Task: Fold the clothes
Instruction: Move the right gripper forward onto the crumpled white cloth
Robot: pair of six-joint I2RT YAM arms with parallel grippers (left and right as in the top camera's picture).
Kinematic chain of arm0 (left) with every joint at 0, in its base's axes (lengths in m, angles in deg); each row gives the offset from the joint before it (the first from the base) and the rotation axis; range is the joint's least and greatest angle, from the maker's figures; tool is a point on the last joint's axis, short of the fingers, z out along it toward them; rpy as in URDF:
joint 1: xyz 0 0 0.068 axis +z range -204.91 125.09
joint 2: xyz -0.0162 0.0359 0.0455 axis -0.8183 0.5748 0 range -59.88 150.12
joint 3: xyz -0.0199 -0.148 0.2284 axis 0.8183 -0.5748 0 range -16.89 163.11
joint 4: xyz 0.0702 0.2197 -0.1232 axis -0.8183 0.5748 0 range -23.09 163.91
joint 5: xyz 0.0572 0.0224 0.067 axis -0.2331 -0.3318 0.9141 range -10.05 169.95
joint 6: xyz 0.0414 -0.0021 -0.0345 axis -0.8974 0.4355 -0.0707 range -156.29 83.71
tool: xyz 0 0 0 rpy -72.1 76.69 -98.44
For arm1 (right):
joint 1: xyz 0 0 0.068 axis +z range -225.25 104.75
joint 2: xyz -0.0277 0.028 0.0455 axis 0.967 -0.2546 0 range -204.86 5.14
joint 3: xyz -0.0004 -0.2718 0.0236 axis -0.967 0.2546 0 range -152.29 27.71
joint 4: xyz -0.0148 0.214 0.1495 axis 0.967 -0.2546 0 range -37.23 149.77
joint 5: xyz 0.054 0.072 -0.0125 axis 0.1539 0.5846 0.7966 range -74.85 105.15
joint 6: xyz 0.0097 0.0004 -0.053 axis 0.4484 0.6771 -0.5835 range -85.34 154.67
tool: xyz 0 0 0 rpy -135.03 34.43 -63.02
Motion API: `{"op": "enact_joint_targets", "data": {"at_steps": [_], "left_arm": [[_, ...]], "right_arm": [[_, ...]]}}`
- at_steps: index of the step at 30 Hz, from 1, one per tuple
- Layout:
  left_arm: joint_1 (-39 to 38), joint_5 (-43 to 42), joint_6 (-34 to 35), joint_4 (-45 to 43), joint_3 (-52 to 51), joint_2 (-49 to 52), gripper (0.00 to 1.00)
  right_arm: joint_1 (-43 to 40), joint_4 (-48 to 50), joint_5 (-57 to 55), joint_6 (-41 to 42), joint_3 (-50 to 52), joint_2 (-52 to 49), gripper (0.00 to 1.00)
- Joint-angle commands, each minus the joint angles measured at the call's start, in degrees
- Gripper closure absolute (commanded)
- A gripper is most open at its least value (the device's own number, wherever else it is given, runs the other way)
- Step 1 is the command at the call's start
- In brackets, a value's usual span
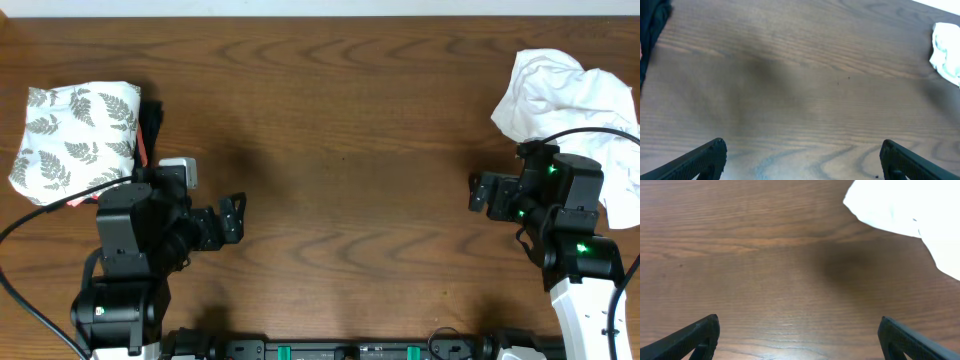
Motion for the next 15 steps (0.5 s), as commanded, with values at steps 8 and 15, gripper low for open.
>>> {"op": "enact_joint_targets", "data": {"at_steps": [8,15], "left_arm": [[0.2,7.9,1.6,7.7,12.3,15.6,0.02],[0.2,7.9,1.5,8.3,14.9,20.7,0.02]], "right_arm": [[-3.9,-9.2,-14.8,6.0,-17.1,-10.3,0.01],[-14.4,-12.4,-9.4,1.8,-32.2,-25.3,0.01]]}}
